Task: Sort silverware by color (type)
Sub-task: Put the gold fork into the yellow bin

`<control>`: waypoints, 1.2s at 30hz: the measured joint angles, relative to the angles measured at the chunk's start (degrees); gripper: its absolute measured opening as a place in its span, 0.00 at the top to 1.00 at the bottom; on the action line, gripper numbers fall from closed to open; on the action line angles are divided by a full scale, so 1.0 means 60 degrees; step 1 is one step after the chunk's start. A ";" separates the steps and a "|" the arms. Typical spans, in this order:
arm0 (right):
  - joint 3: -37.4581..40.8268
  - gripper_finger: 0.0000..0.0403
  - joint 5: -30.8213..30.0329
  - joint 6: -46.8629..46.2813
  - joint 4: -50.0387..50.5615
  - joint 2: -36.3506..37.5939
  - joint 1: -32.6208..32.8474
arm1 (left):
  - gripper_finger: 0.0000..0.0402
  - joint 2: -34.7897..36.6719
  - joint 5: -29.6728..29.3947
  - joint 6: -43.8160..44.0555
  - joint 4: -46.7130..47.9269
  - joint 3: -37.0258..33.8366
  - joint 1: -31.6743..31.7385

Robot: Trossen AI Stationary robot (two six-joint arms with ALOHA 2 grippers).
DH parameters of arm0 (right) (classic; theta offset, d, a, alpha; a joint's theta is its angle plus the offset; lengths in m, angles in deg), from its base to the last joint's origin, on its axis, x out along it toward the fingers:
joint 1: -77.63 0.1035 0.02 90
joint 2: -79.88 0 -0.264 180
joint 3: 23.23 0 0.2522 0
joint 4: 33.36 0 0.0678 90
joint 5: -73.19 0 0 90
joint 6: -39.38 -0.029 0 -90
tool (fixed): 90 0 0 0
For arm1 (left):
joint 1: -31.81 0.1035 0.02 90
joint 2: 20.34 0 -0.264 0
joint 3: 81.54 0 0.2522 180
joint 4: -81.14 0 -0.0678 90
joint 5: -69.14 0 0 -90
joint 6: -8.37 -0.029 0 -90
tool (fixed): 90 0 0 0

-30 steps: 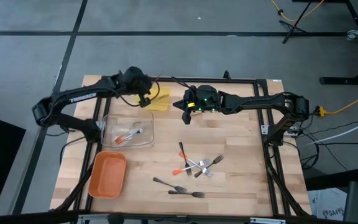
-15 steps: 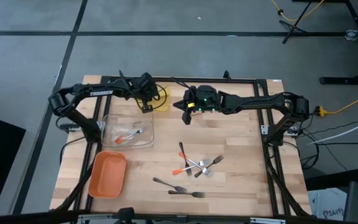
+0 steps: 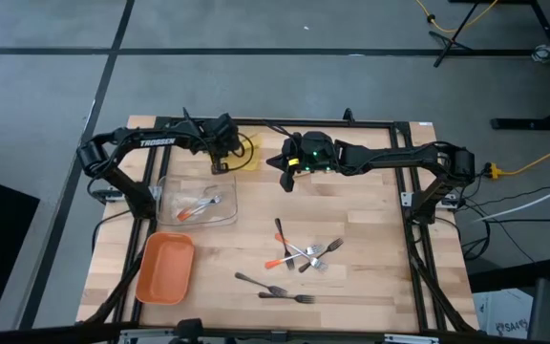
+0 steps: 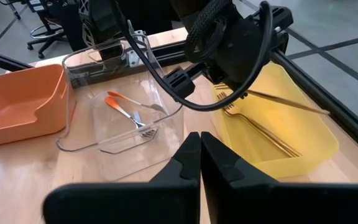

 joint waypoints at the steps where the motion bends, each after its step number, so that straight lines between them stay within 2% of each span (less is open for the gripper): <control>1: 0.0000 1.00 -0.0002 0.0000 0.0000 0.0000 0.0000 | 0.99 -0.0001 -0.0004 -0.0011 0.0055 0.0000 -0.0002; 16: 0.0000 1.00 0.0000 0.0000 0.0064 0.0000 0.0000 | 0.99 0.0000 0.0033 -0.1187 0.0212 0.0000 0.0040; 36: 0.0004 1.00 0.0000 0.0000 0.0219 0.0000 0.0000 | 0.99 -0.0001 0.0576 -0.1196 0.0207 0.0000 0.0590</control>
